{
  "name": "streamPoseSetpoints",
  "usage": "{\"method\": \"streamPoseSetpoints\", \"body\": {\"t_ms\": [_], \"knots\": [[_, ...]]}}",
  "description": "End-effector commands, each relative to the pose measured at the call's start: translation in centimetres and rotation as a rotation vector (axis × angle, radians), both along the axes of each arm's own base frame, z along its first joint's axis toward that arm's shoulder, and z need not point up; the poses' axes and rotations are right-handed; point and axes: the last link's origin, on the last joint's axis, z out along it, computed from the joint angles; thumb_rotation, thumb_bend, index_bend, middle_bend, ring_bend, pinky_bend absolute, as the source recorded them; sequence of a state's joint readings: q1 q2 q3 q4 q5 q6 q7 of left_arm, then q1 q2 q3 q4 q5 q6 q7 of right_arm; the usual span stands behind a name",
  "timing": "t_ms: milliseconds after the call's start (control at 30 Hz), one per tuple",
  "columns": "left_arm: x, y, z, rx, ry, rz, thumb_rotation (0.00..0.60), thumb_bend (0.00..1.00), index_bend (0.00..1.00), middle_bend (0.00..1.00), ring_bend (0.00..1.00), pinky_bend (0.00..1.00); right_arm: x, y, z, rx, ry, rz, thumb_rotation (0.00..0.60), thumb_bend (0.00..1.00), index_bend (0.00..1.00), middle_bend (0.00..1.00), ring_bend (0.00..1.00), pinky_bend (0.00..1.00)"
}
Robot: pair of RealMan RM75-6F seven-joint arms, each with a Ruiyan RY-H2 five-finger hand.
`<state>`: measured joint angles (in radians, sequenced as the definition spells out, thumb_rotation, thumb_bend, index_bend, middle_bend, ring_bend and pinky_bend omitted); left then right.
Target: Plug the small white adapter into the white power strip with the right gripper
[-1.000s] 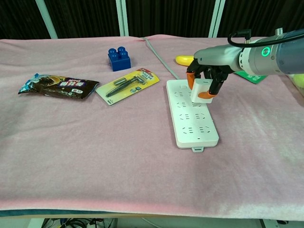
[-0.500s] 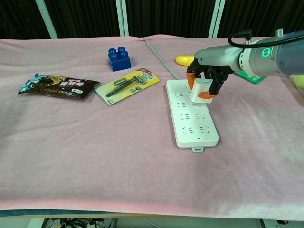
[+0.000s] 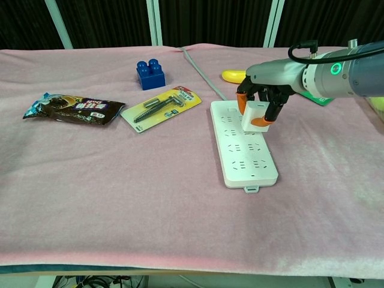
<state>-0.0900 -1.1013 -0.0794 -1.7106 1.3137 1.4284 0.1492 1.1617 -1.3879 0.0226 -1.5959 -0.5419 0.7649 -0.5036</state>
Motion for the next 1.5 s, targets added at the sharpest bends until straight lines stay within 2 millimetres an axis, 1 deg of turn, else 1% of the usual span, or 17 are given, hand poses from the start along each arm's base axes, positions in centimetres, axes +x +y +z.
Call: {"method": "streamPoseSetpoints", "body": {"t_ms": [33, 367, 767, 933, 1267, 1500], "knots": [[0.0, 0.0, 0.0, 0.0, 0.0, 0.001, 0.6, 0.24, 0.01, 0.0, 0.0, 0.0, 0.0, 0.0, 0.0, -0.001, 0.0, 0.0, 0.6, 0.44, 0.58, 0.58, 0.56, 0.39], [-0.1, 0.0, 0.0, 0.0, 0.001, 0.007, 0.6, 0.24, 0.01, 0.0, 0.0, 0.0, -0.2, 0.1, -0.1, 0.004, 0.007, -0.003, 0.6, 0.44, 0.61, 0.6, 0.57, 0.4], [-0.1, 0.0, 0.0, 0.0, 0.002, 0.014, 0.6, 0.24, 0.01, 0.0, 0.0, 0.0, -0.9, 0.9, -0.7, 0.032, 0.009, 0.014, 0.6, 0.45, 0.73, 0.7, 0.66, 0.44], [-0.1, 0.0, 0.0, -0.001, 0.003, 0.016, 0.6, 0.24, 0.01, 0.0, 0.0, 0.0, -1.3, 1.3, -0.9, 0.047, 0.013, 0.022, 0.6, 0.45, 0.78, 0.73, 0.71, 0.48], [-0.1, 0.0, 0.0, -0.002, 0.006, 0.02, 0.6, 0.24, 0.01, 0.0, 0.0, 0.0, -1.4, 2.1, -1.3, 0.069, 0.015, 0.047, 0.6, 0.45, 0.82, 0.77, 0.75, 0.53], [-0.1, -0.1, 0.0, -0.002, 0.007, 0.022, 0.6, 0.24, 0.01, 0.0, 0.0, 0.0, -1.8, 2.7, -1.8, 0.076, 0.03, 0.074, 0.6, 0.47, 0.88, 0.82, 0.81, 0.6]]}}
